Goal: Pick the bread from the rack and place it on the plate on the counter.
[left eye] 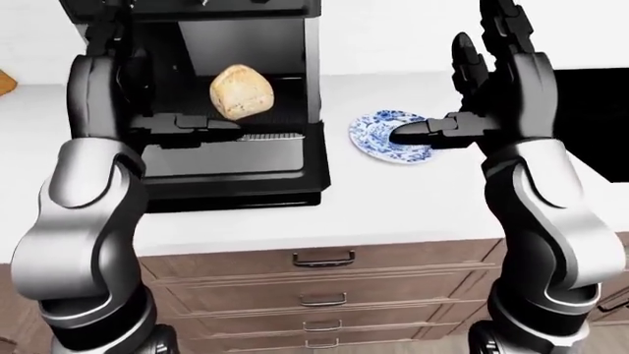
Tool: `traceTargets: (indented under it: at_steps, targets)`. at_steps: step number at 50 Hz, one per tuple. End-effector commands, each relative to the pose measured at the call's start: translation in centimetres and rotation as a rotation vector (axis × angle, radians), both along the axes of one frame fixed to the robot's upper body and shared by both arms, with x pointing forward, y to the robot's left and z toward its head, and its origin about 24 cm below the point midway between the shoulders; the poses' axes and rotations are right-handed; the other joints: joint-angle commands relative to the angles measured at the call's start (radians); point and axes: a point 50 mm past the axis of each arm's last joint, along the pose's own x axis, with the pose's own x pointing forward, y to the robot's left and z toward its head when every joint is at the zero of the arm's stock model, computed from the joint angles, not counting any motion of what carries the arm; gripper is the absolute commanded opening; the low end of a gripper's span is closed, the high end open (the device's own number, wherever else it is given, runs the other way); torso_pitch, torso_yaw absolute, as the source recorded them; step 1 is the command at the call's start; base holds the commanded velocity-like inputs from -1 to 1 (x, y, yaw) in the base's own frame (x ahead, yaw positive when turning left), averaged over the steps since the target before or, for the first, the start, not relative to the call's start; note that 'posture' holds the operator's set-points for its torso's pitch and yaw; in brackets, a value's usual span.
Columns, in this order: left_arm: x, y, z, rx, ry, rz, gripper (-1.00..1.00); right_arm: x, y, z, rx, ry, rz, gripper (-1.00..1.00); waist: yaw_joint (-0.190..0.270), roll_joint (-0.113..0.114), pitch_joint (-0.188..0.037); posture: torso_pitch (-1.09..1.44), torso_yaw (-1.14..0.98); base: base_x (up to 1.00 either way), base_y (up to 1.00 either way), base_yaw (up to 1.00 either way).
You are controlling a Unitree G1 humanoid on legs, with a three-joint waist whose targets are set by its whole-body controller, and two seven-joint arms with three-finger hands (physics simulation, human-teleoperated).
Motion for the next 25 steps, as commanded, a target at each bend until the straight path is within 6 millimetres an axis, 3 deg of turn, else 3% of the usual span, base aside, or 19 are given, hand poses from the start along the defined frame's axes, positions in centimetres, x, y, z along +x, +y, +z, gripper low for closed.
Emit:
traceTargets:
  at_steps: [1,3,4,5,6,8,13,25]
  targets:
    - [-0.7,0.2,1.7,0.012,-0.095,0.016,1.00,-0.7,0.2,1.6,-0.003,-0.092,0.009,1.00,0.004,-0.003,-0.013,0.00,0.00,0.34,0.00,0.00]
    - [-0.6,0.2,1.7,0.012,-0.096,0.016,1.00,-0.7,0.1,1.6,-0.001,-0.092,0.007,1.00,-0.002,0.031,-0.030,0.00,0.00,0.30,0.00,0.00]
    - [-0.6,0.2,1.8,0.013,-0.096,0.016,1.00,-0.7,0.1,1.6,-0.002,-0.093,0.004,1.00,-0.003,0.038,-0.024,0.00,0.00,0.08,0.00,0.00]
    - [-0.6,0.2,1.8,0.013,-0.096,0.017,1.00,-0.7,0.1,1.6,0.001,-0.095,0.007,1.00,0.001,0.014,-0.032,0.00,0.00,0.00,0.00,0.00]
    - [-0.6,0.2,1.8,0.014,-0.096,0.017,1.00,-0.8,0.1,1.6,0.000,-0.096,0.007,1.00,-0.004,0.011,-0.043,0.00,0.00,0.00,0.00,0.00]
    - [-0.7,0.2,1.8,0.014,-0.097,0.017,1.00,-0.8,0.1,1.7,0.003,-0.100,0.008,1.00,-0.002,-0.016,-0.037,0.00,0.00,0.00,0.00,0.00]
    - [-0.7,0.2,1.9,0.015,-0.098,0.019,1.00,-0.9,0.0,1.8,0.002,-0.101,0.007,1.00,-0.003,-0.024,-0.047,0.00,0.00,0.00,0.00,0.00]
    - [-0.7,0.6,2.8,0.023,-0.111,0.033,1.00,-0.8,0.1,1.6,0.010,-0.102,0.012,1.00,-0.003,-0.027,-0.043,0.00,0.00,0.00,0.00,0.00]
